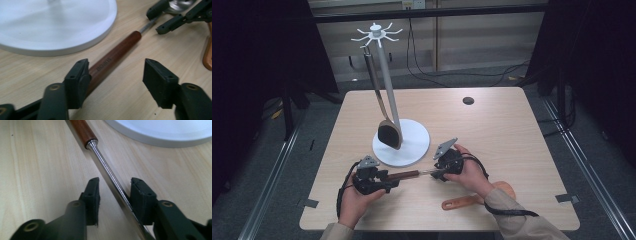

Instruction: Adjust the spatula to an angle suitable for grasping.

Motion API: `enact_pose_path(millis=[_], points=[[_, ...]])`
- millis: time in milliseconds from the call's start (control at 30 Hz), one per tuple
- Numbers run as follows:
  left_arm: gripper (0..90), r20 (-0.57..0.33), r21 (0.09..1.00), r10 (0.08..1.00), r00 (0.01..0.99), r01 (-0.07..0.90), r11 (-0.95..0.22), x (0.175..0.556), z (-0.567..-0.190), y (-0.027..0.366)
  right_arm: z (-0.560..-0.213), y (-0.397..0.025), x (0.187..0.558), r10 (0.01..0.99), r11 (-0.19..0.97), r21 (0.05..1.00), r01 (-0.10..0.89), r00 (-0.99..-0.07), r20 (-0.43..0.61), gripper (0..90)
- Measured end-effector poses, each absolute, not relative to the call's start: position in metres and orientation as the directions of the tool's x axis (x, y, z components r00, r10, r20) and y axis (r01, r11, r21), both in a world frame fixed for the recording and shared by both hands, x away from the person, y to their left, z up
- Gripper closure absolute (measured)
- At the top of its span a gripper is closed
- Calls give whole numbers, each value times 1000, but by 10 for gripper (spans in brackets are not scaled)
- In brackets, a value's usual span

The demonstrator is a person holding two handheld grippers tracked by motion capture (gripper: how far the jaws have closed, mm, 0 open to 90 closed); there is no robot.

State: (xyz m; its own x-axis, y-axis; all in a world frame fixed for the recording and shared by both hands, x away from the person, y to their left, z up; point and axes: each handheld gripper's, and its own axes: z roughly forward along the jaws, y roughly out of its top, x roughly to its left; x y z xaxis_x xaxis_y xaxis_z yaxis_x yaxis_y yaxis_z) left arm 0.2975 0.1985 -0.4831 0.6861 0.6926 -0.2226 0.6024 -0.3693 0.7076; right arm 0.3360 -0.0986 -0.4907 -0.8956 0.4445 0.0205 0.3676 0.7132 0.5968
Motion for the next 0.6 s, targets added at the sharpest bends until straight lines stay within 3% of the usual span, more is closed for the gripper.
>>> enact_pose_path(millis=[200,300,467,600], points=[[305,-219,709,707,672,608,-358,298,-483,202,-488,-100,334,402,747,568,346,-915,30,753],[294,-224,715,715,662,610,-341,298,-482,203,-487,-99,333,379,756,563,334,-925,39,672],[272,-229,713,722,653,617,-332,297,-482,206,-486,-91,334,353,773,557,305,-935,22,662],[269,-230,716,733,640,622,-318,296,-482,210,-486,-88,336,324,784,552,284,-946,26,773]])
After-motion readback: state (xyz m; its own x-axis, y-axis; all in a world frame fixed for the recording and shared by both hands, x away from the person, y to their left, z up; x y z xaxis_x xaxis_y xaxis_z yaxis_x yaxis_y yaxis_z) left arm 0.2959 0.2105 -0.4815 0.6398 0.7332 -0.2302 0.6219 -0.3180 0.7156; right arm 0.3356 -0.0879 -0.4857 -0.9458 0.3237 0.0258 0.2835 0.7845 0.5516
